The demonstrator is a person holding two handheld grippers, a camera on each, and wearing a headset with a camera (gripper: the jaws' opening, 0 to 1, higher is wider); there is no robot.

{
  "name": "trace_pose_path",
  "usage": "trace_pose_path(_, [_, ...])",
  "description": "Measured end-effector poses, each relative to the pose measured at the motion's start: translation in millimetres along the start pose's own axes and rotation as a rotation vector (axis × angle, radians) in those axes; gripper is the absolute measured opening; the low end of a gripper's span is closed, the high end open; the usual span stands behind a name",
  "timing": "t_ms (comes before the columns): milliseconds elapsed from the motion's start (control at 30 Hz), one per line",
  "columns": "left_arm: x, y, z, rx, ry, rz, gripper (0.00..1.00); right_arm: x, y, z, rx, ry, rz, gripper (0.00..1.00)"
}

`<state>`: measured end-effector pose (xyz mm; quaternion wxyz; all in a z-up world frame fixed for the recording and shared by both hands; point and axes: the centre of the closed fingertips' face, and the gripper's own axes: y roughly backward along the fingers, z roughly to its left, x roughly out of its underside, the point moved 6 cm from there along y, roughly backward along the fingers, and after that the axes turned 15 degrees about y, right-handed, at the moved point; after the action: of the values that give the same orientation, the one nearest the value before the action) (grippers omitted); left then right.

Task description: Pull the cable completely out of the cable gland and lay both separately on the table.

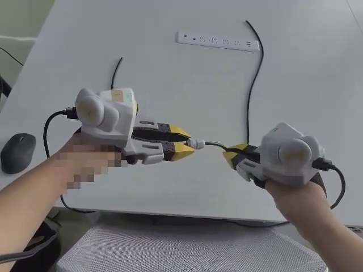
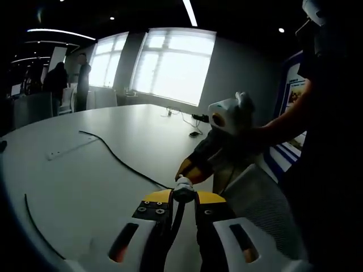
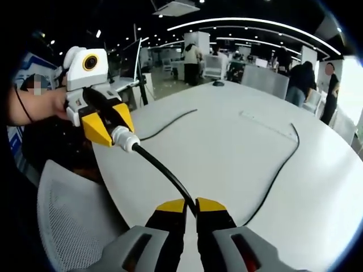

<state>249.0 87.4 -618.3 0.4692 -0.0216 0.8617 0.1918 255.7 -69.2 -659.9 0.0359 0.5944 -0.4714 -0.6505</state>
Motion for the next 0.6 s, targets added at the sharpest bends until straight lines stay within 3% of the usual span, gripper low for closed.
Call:
trace_pose_path(167, [-2.1, 1.3, 2.3, -0.004, 0.006, -0.007, 0.15, -3.0, 4.0, 0.7, 0.005, 0.034, 0.004, 0.02])
trace_pose_path(300, [-4.5, 3.8, 1.5, 0.002, 0.018, -0.013, 0.15, -20.0, 16.5, 0.5, -0.008, 0.053, -0.015, 0.05])
trace_pose_path(400, [-4.6, 4.3, 1.1, 0.005, 0.017, -0.012, 0.15, -37.6, 23.6, 2.5, -0.008, 0.138, -0.034, 0.09])
trace_pose_path(600, [-3.2, 4.4, 0.9, 0.011, 0.013, -0.003, 0.15, -60.7, 17.1, 24.3, -0.034, 0.419, -0.018, 0.09])
